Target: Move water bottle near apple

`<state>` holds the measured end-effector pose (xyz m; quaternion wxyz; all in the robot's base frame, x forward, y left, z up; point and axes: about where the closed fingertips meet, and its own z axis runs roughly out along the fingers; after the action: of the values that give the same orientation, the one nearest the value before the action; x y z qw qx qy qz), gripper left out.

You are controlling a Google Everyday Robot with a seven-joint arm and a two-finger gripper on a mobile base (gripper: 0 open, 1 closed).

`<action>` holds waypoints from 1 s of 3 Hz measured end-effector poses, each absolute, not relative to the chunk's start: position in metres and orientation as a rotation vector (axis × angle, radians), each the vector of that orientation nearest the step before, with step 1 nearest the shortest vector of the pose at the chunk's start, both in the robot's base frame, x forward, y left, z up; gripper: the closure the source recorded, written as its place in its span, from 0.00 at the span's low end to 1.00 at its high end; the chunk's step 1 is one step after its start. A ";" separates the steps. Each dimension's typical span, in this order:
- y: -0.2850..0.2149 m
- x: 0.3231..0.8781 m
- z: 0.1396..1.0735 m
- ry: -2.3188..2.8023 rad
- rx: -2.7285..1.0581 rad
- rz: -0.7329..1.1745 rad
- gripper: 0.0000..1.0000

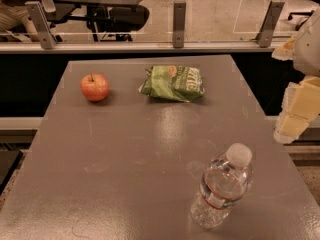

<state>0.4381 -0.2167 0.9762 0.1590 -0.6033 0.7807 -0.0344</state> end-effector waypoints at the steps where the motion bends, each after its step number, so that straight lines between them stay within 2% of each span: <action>1: -0.217 0.438 0.976 2.232 -1.725 -0.099 0.00; 3: -0.209 0.418 0.976 2.161 -1.821 0.027 0.00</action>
Offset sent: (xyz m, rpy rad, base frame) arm -0.0166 0.0019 -0.0043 0.0603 0.0991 0.0988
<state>0.4180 -0.2093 0.9757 0.1573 -0.6363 0.7552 0.0096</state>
